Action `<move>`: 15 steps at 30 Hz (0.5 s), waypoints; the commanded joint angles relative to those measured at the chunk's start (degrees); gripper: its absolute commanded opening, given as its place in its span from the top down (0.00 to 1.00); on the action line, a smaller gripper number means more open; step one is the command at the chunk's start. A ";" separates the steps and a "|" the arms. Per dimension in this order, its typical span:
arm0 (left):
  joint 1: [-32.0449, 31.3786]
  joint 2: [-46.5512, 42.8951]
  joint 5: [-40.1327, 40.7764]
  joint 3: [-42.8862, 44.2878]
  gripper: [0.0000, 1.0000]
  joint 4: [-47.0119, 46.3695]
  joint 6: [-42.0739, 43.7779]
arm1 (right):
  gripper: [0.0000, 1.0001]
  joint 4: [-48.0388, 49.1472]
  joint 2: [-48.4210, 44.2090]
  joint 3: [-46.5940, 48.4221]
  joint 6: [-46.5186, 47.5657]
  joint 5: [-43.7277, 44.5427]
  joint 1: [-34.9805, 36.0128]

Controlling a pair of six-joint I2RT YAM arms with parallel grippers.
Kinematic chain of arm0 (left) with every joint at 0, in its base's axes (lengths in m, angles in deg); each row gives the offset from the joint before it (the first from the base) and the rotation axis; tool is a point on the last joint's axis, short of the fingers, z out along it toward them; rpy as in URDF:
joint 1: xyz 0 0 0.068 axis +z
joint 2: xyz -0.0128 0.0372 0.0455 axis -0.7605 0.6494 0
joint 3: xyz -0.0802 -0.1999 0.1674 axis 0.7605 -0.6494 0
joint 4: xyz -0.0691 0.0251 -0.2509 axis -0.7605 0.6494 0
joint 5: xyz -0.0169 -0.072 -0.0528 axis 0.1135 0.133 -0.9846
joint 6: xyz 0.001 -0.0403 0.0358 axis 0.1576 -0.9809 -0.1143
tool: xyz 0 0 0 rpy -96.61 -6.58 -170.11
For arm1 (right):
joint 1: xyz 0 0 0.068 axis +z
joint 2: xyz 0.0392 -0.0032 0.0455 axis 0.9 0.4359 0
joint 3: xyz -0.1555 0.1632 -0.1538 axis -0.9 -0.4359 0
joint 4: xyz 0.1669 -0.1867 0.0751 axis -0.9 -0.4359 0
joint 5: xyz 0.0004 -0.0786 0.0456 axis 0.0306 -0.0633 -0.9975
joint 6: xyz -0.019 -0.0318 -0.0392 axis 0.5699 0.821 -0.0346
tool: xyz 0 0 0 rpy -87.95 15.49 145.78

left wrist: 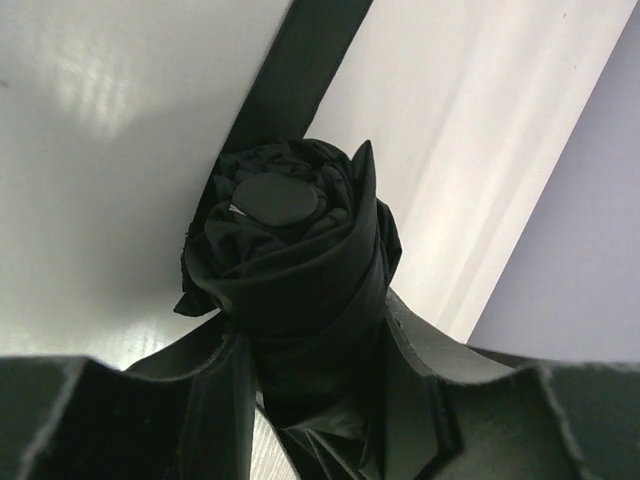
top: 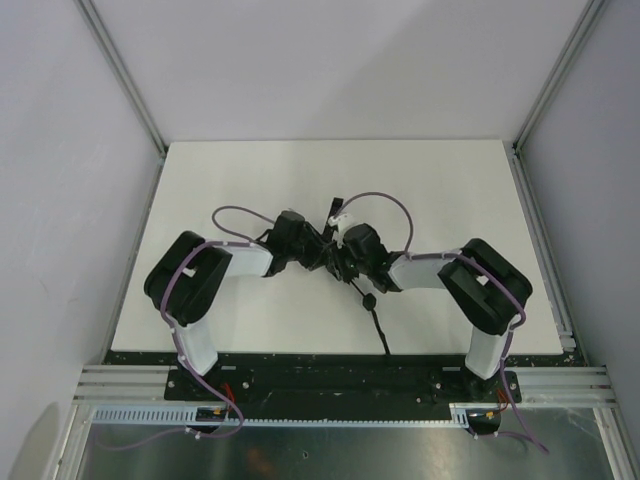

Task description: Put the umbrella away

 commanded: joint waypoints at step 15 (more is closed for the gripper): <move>-0.87 3.47 -1.99 -2.62 0.27 10.40 8.95 | 1.00 22.68 -8.44 -11.72 -17.34 -29.90 -12.76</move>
